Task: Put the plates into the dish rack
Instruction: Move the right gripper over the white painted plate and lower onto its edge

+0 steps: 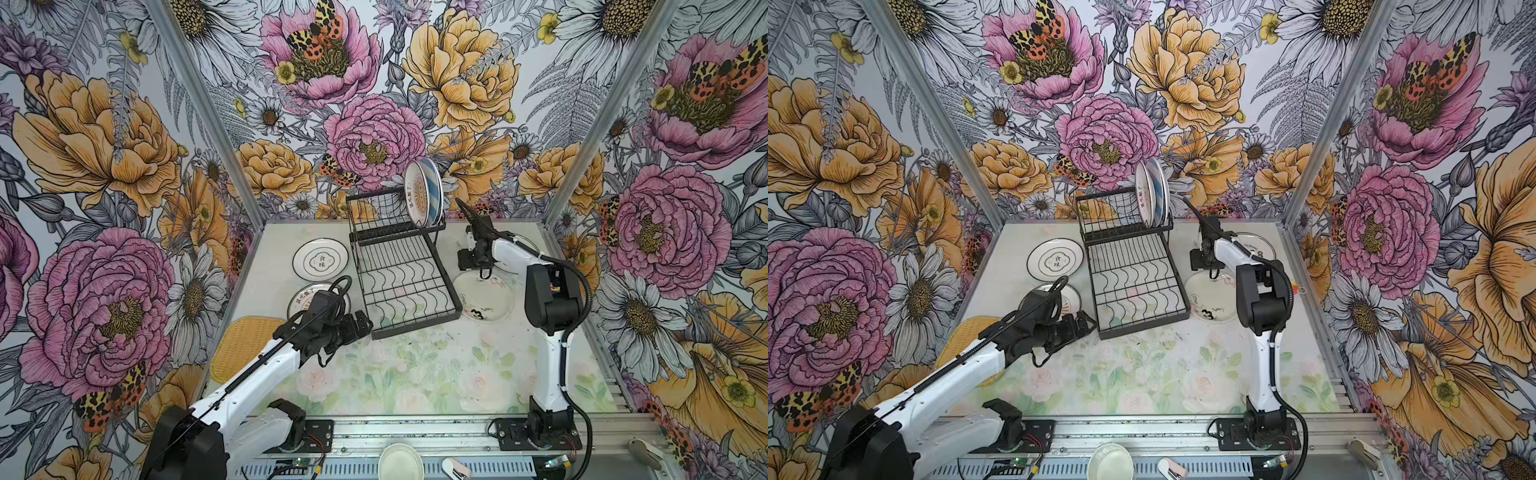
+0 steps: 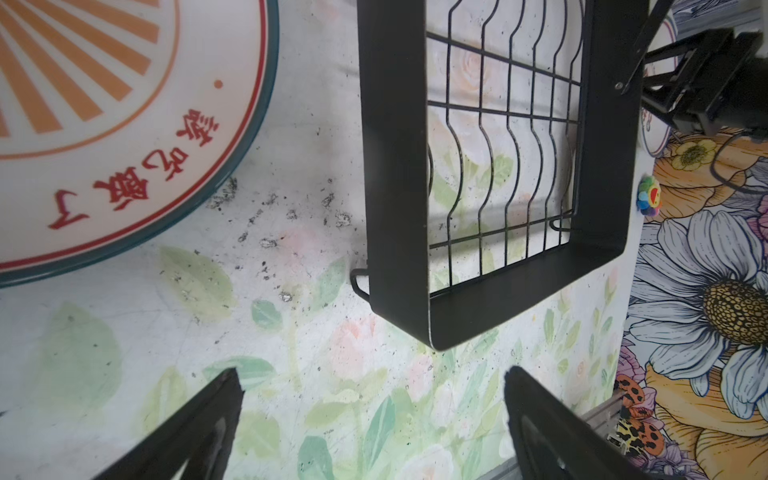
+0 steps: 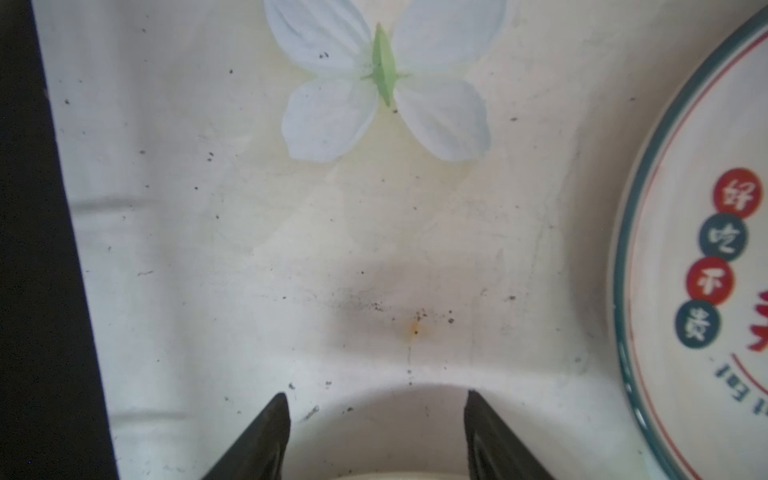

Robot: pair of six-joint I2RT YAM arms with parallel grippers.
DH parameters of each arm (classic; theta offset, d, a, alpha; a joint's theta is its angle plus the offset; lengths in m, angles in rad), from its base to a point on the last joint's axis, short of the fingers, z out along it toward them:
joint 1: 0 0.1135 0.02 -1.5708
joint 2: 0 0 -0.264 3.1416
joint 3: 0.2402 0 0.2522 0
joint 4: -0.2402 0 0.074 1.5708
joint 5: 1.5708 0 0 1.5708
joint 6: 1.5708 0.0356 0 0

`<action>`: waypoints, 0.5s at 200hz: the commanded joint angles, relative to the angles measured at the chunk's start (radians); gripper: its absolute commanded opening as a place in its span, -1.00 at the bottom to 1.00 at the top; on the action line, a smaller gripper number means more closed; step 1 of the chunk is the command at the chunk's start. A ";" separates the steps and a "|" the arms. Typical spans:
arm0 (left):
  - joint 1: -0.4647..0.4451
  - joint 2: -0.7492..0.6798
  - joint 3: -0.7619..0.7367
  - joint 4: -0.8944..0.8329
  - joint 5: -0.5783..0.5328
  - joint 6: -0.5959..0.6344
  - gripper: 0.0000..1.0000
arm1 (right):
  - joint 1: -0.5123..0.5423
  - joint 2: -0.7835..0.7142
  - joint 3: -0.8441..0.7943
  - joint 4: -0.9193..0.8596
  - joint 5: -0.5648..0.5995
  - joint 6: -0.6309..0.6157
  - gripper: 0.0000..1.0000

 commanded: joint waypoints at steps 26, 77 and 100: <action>-0.007 0.009 0.030 0.016 -0.016 0.014 0.98 | 0.009 0.029 0.044 -0.030 0.018 -0.046 0.34; -0.010 0.001 0.029 0.015 -0.016 0.012 0.98 | 0.018 0.036 0.042 -0.047 0.033 -0.070 0.33; -0.010 -0.008 0.023 0.015 -0.017 0.012 0.97 | 0.021 0.027 0.034 -0.053 0.047 -0.081 0.32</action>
